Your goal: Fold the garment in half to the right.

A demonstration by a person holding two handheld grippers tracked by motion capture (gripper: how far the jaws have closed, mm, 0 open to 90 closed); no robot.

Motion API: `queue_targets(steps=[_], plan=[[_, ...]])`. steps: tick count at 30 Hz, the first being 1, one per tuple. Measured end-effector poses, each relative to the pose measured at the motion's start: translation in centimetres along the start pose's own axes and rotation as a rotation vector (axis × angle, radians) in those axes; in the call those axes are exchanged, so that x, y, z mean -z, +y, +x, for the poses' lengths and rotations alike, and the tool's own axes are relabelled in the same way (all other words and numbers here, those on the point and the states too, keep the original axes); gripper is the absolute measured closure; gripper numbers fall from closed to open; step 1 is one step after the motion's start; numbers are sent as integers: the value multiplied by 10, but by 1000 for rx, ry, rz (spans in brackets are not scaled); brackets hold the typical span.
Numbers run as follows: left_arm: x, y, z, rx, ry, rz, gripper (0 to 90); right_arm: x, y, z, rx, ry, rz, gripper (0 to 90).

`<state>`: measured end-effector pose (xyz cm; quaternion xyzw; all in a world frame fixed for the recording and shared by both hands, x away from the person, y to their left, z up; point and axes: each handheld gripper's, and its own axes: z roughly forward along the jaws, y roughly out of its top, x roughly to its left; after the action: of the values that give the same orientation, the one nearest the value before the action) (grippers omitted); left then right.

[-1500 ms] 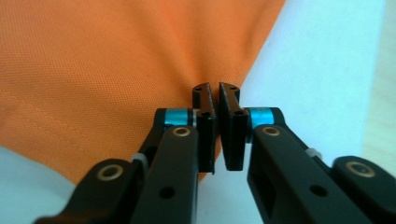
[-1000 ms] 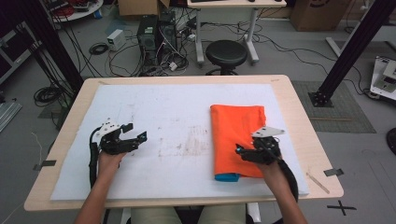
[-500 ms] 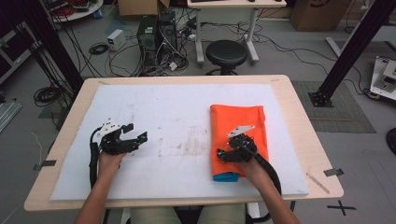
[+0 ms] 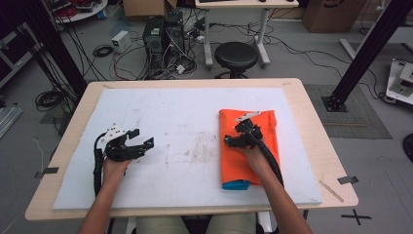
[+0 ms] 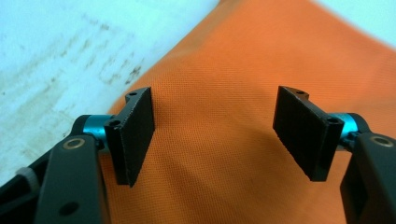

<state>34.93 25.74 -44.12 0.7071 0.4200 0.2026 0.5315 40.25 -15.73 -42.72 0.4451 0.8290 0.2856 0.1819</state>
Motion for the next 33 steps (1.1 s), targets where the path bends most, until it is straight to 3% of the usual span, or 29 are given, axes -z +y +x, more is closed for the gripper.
queue_targets(steps=[4, 7, 10, 13, 16, 18, 20, 22, 27, 30, 33], plan=[[0, 0, 0, -1, 1, 0, 231, -3, 3, 0, 6, 25, 27, 301], [0, 0, 0, -1, 0, 1, 231, 3, 7, -5, -19, 37, -10, 300], [-1, 0, -1, -4, -1, 2, 231, 4, 14, -12, -61, 10, -36, 300], [-1, 0, -1, -4, -2, 1, 231, -6, 23, -13, -91, -14, -35, 300], [0, 0, 0, 0, -5, 0, 231, -20, 26, -9, -75, -35, 11, 300], [0, 0, 1, 0, -2, 0, 231, -27, 26, -6, -80, -18, 24, 300], [0, 0, 1, 2, -3, -1, 231, -22, 26, -7, -74, -17, 9, 300], [0, 0, 1, 2, -2, 1, 231, -13, 25, -13, -97, 2, -24, 300], [0, 0, 1, 0, -1, -10, 231, 8, 12, -34, -154, -6, -75, 299], [2, 1, 3, 8, -1, -25, 231, 17, -3, -48, -171, -54, -71, 300], [2, 1, 5, -26, -2, -37, 231, 23, -21, -60, -170, -115, -37, 341]])
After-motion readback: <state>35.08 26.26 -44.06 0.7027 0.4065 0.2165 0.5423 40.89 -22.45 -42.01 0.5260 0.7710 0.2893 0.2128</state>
